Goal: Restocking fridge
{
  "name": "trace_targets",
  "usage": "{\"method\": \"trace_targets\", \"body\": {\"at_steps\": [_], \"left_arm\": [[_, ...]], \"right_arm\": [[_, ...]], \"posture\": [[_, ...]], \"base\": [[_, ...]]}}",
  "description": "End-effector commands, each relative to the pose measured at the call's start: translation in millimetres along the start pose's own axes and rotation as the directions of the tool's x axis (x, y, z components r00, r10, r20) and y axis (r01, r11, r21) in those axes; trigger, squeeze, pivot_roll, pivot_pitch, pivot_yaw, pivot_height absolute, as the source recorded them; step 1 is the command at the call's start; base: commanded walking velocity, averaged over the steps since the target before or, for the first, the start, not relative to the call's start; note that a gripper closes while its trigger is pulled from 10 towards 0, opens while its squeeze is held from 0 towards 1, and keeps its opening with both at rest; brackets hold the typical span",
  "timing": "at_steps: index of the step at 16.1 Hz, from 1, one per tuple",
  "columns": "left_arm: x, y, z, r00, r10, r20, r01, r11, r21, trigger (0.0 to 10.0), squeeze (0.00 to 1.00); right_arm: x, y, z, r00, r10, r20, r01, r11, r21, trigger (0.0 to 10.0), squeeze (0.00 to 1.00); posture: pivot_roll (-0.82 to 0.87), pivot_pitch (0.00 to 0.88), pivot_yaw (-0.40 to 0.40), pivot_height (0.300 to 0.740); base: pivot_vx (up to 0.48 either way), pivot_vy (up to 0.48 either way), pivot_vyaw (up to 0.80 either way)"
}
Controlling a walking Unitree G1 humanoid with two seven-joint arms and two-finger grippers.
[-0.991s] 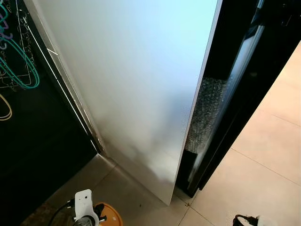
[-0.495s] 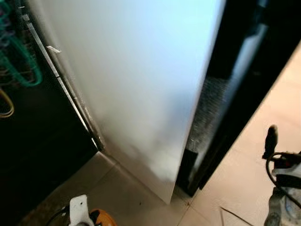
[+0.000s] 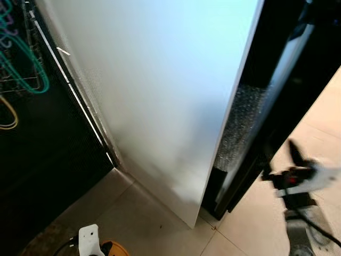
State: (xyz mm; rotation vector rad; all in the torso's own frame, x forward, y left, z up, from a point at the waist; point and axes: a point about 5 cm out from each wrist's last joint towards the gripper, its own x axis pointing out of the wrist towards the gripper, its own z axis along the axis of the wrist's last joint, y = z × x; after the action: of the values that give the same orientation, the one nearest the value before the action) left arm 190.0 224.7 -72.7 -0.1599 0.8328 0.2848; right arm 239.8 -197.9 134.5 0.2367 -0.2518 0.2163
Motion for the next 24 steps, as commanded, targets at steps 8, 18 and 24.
{"method": "trace_targets", "body": {"at_steps": [8, 18, 24], "left_arm": [[-1.3, 4.9, -5, 1.0, 0.017, -0.021, -0.017, 1.0, 0.009, 10.0, 0.0], [-2.4, 8.1, -9, 0.999, 0.024, -0.034, -0.024, 1.0, 0.014, 10.0, 0.0], [-2.8, 7.5, -11, 0.999, 0.024, -0.037, -0.023, 1.0, 0.007, 10.0, 0.0]], "right_arm": [[16.9, -26.1, 10, 0.963, -0.255, -0.082, 0.235, 0.952, -0.197, 10.0, 0.0], [18.5, -33.8, -11, 0.934, -0.292, -0.205, 0.261, 0.951, -0.165, 10.0, 1.0], [22.1, -40.0, -34, 0.923, -0.259, -0.285, 0.21, 0.959, -0.191, 10.0, 0.76]], "posture": [[-0.08, 0.095, 0.035, 0.74], [-0.07, 0.101, 0.021, 0.74], [-0.08, 0.106, 0.014, 0.74]], "base": [[0.0, 0.0, 0.0], [0.0, 0.0, 0.0], [0.0, 0.0, 0.0]]}}
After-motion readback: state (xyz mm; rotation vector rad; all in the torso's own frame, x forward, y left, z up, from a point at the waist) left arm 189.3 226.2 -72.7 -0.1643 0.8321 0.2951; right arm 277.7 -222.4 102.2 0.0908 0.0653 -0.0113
